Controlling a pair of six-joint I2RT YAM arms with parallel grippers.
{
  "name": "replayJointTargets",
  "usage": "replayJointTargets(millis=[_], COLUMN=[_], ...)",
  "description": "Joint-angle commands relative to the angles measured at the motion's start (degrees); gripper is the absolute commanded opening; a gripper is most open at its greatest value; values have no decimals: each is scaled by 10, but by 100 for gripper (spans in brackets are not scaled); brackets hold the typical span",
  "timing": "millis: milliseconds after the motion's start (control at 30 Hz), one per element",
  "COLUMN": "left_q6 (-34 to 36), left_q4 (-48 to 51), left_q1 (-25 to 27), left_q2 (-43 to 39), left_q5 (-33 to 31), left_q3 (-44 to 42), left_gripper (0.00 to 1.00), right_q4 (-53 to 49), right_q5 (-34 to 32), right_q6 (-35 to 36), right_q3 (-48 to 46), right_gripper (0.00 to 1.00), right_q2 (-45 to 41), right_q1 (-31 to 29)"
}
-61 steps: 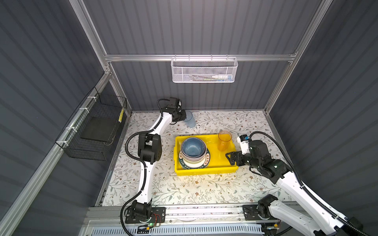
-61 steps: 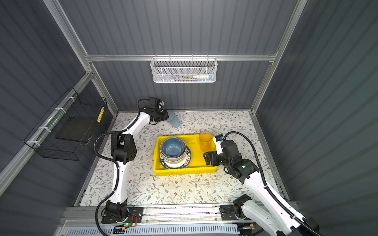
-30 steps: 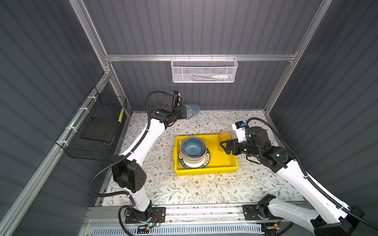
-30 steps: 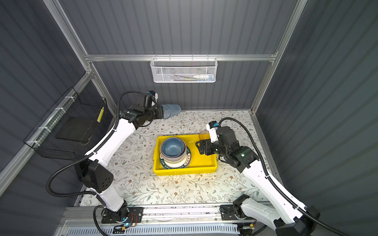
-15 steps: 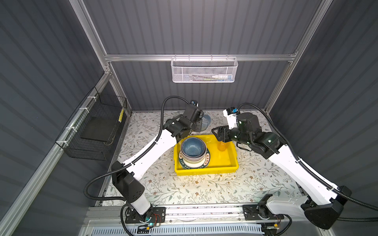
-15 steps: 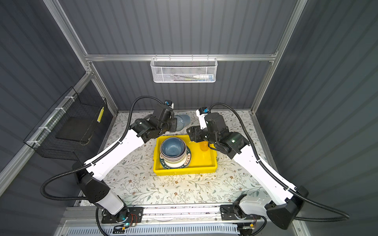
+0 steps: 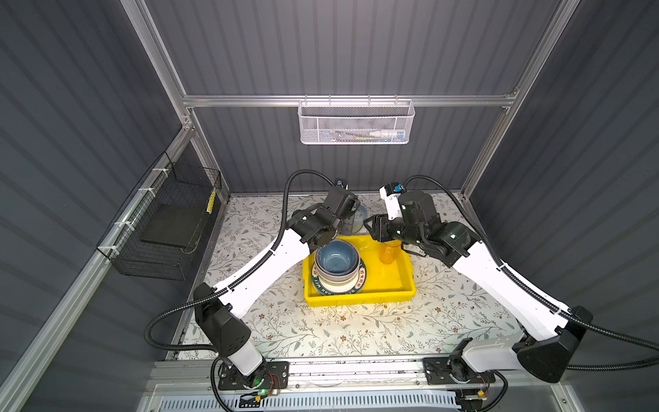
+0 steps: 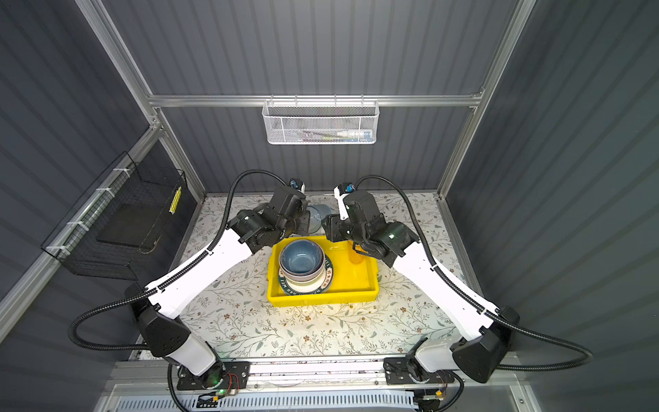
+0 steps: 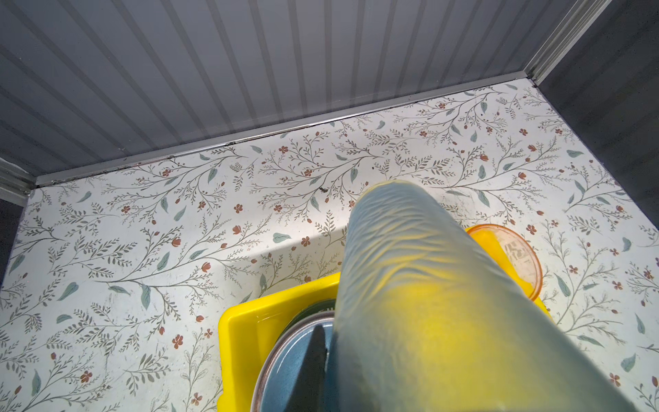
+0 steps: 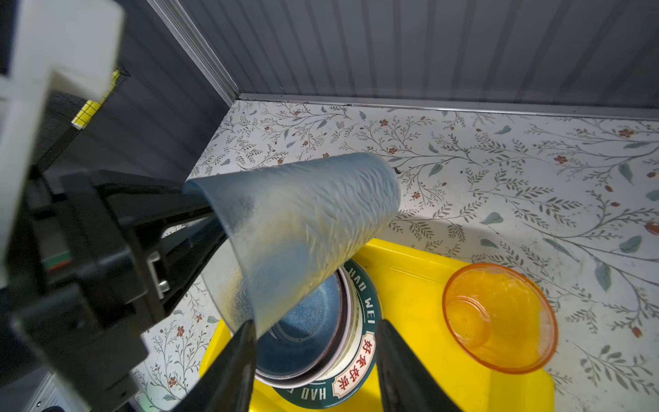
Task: Place the mixed dishes into the plastic bin
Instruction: 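Carry the blue cup over the bin and hand it to the right gripper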
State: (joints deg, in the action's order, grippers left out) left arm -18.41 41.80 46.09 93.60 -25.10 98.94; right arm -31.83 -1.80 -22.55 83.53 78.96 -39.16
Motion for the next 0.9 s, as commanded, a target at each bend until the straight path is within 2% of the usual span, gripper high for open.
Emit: replayJointTargets(millis=[0, 200, 567, 867], left_q6=[0, 5, 4, 7], left_q4=[-2, 1, 21, 36], left_q1=[7, 8, 8, 8], left_q2=[-22, -23, -8, 6], left_q5=[0, 0, -51, -37], left_q3=[20, 18, 24, 42], left_gripper=[2, 3, 3, 4], right_q4=[-6, -7, -12, 1], right_q5=[-16, -18, -23, -1], right_q6=[0, 1, 5, 5], right_q3=[17, 29, 30, 43], right_gripper=[51, 49, 52, 52], right_q2=[15, 27, 3, 23], right_q1=[-5, -10, -24, -26])
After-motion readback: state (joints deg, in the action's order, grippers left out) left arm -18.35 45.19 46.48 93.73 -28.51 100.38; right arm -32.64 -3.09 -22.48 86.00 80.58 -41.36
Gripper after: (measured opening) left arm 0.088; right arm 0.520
